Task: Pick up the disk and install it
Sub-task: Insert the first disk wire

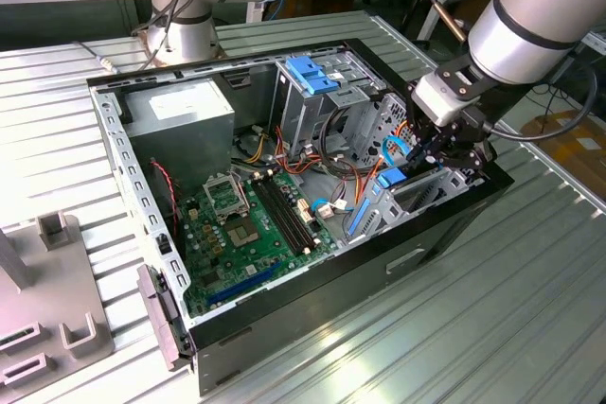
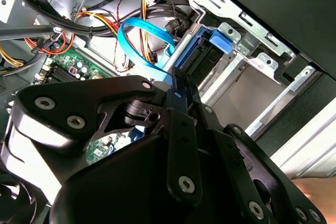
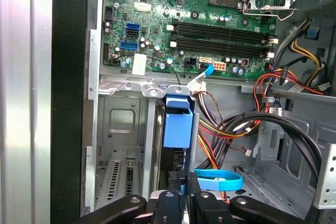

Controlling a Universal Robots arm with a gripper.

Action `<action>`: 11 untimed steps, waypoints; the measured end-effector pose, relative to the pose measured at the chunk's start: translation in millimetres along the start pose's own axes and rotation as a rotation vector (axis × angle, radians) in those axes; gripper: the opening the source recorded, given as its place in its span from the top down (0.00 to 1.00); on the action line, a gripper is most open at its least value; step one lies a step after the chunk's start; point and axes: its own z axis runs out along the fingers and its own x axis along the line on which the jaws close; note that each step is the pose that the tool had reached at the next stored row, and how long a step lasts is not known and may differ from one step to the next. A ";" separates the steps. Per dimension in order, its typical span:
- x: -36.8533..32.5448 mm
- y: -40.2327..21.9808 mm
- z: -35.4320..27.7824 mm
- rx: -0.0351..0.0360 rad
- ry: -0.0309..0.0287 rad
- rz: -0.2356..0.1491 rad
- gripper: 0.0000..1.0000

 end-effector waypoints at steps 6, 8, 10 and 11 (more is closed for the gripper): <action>0.8 0.4 2.6 -0.0001 0.0004 0.000 0.84; 0.8 0.4 2.6 0.0000 0.0004 0.000 0.84; 0.8 0.4 2.8 0.0000 0.0003 0.000 0.84; 0.8 0.4 2.8 0.0000 0.0004 0.000 0.84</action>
